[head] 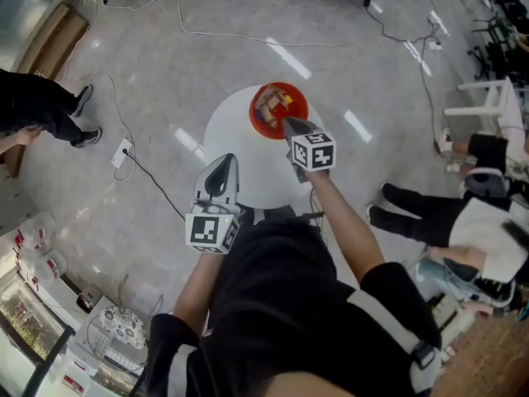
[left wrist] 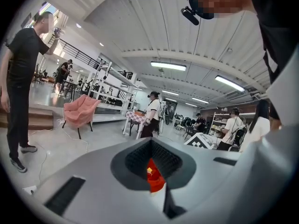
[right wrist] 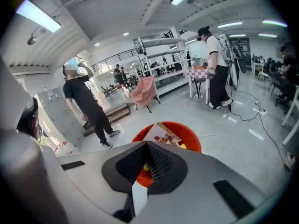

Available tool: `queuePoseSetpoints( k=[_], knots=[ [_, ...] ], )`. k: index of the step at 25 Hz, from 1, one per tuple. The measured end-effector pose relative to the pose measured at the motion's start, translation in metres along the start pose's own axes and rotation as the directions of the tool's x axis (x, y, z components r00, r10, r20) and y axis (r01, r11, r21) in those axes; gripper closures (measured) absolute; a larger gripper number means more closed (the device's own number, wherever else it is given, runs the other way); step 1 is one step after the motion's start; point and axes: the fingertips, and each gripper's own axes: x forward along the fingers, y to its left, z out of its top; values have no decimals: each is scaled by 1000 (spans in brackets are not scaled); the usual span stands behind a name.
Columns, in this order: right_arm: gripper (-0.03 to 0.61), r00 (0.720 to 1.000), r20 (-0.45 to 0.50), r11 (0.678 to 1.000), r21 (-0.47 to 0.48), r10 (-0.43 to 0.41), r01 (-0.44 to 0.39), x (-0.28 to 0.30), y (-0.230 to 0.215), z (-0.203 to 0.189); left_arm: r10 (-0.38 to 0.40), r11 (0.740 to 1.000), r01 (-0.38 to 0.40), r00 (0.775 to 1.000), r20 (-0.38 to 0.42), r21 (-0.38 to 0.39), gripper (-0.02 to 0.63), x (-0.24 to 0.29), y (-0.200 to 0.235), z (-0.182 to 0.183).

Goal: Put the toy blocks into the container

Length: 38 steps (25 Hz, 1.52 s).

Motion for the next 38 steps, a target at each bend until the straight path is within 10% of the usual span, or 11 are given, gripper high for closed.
queuePoseSetpoints(
  k=[14,38],
  knots=[
    [581,864,503,987,-126,-23,100,-191,51,109,-92,995,90,994,52,53,615,9,-35,36],
    [581,870,492,992,-108,-2,63,-194,73,64,-98,991,95,995,33,93,615,7,-55,34]
  ],
)
